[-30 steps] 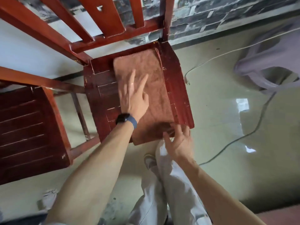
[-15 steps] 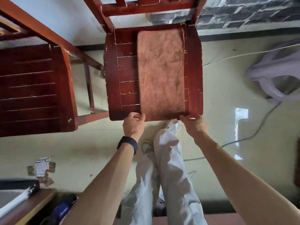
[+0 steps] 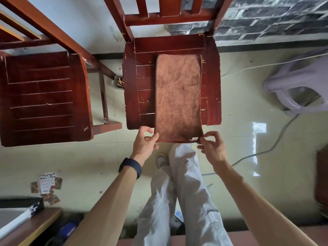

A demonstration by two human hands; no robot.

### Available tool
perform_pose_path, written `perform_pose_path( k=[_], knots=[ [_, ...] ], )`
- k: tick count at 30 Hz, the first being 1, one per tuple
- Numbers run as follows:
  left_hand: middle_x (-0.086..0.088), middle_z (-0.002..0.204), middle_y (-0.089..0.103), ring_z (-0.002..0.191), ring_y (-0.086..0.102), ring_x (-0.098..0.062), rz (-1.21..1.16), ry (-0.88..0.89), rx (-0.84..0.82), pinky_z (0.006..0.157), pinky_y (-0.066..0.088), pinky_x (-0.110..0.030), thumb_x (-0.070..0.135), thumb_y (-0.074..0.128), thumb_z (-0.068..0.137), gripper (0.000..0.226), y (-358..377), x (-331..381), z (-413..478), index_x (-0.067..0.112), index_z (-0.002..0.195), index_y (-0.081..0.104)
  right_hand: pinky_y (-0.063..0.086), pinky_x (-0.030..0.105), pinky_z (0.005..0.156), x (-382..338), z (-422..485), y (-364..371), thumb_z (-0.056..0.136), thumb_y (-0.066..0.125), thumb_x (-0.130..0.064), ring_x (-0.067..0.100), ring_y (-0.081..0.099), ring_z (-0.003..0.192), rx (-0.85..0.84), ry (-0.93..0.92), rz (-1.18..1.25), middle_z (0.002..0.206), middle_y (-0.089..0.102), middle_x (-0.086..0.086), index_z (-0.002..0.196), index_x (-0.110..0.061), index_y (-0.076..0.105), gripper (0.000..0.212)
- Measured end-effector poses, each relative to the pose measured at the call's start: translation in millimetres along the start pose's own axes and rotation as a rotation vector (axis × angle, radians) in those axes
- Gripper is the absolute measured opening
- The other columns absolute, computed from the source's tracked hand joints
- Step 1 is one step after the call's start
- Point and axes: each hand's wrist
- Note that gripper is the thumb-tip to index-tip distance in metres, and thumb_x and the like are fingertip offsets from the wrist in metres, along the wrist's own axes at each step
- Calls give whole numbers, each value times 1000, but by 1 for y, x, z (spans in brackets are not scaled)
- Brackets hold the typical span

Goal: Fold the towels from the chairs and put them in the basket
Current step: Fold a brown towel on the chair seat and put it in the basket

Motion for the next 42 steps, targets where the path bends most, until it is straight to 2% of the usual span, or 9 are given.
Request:
perform_pose_path(
  k=[3,7,12,15,19,21,25,34,42],
  knots=[
    [-3,91,64,56,60,-15,12,-16,-90,60,53,-20,23,64,94,6,-18,-4,-29,24,100,62,51,29,60,10,-35,-8,98,56,-9,13,70,60,-59,-22,-84,80,74,4,92,-28,64,21],
    [7,105,68,59,63,-16,33,-93,-238,84,56,-40,22,64,94,15,-42,1,-54,32,98,74,51,29,60,4,-66,-15,98,55,-11,14,71,65,-118,46,-129,95,77,7,92,-25,74,25],
    [-2,91,74,71,65,-13,92,-13,-432,79,51,-33,24,76,79,32,-68,30,-57,32,109,72,60,37,77,-26,-75,-25,71,72,-13,13,73,83,-196,-53,-261,94,77,-9,98,-37,76,37],
    [8,79,72,72,64,-9,377,220,-283,69,47,-24,42,77,81,16,-70,52,-34,31,91,75,54,19,74,-52,-58,-24,83,77,-19,1,71,77,-121,-204,-369,83,74,-21,92,-49,71,31],
    [7,91,65,82,63,-11,486,388,-102,73,48,-30,46,66,90,25,-57,90,16,23,98,73,41,7,66,-79,-4,-11,89,74,-31,3,61,76,28,-385,-465,80,63,-15,86,-46,68,16],
    [3,94,70,90,66,-17,467,376,-74,80,51,-34,44,61,94,30,-47,103,45,17,103,71,41,13,69,-88,28,0,92,69,-35,13,60,80,75,-431,-469,82,60,-16,95,-32,72,5],
    [-4,101,73,97,65,-26,449,352,-3,79,48,-33,44,53,98,34,-25,114,94,14,105,68,43,25,68,-101,85,25,98,58,-35,21,62,80,104,-345,-442,86,65,-4,105,-16,65,22],
    [-12,100,71,95,63,-38,511,351,111,76,48,-39,47,43,101,40,2,112,145,14,101,65,50,37,86,-112,128,48,102,47,-33,30,64,96,174,-269,-438,95,67,4,113,-14,63,27],
    [-6,93,73,89,65,-34,575,416,231,65,46,-33,56,43,98,42,12,111,152,20,100,64,36,36,70,-104,133,61,104,43,-30,40,61,86,288,-346,-499,93,68,15,96,-14,46,18]
  ],
)
Point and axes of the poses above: each hand's wrist, its own z-axis towards the middle knuckle, its own y-axis out of the palm, x = y × z
